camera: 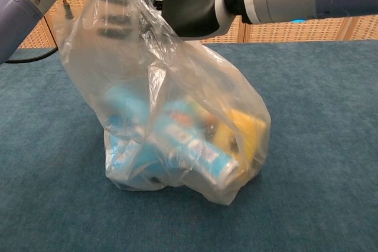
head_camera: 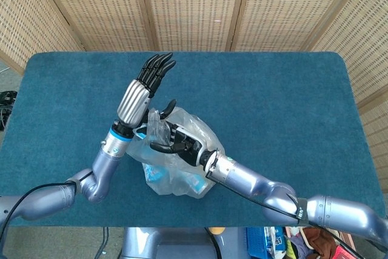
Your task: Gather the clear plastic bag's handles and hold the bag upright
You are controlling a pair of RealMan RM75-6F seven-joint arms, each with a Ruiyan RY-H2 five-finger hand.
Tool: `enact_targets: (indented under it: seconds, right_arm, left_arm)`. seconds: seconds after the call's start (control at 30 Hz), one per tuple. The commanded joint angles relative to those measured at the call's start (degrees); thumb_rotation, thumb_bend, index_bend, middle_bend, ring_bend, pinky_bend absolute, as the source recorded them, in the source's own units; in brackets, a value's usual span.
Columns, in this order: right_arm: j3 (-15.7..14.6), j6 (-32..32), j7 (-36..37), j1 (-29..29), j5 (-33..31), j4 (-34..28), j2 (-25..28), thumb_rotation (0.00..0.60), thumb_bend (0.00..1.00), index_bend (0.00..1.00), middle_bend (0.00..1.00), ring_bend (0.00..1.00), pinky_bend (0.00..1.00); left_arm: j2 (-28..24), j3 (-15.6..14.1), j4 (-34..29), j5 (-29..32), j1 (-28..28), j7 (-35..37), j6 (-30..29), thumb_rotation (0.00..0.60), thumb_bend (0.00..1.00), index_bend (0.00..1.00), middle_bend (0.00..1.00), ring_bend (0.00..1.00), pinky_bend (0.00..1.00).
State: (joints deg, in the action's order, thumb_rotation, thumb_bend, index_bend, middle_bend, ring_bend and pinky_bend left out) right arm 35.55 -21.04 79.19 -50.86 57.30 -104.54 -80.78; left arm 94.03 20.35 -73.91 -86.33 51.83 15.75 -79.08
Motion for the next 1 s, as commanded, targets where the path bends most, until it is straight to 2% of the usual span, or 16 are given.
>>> enact_targets:
  seconds: [0.03,0.57,1.0]
  right_arm:
    - [0.21,0.33,-1.15,0.04,-1.12,-0.11,-0.39,0.6,0.34,0.11,0.24,0.08,0.16]
    - [2.79,0.9,-5.91,0.6,-6.66,-0.45,-2.42,0.6,0.34,0.09,0.22,0.06,0.16]
    - [4.44,1.5,-7.64,1.85,-8.23,-0.25,-4.64,0.6,0.34,0.05,0.21,0.07,0.18]
  left_arm:
    - [-0.2,0.34,-0.67,0.14,0.4,-0.85,0.28,0.6,0.44,0.0,0.0,0.0,0.0]
    - [0.37,0.07,-1.12,1.28,0.73,-2.14,1.45,0.6,0.44,0.0,0.0,0.0,0.0]
    - [0.99,0.36,-1.09,1.82,0.69,-1.19,1.21,0.6,0.44,0.0,0.0,0.0,0.0]
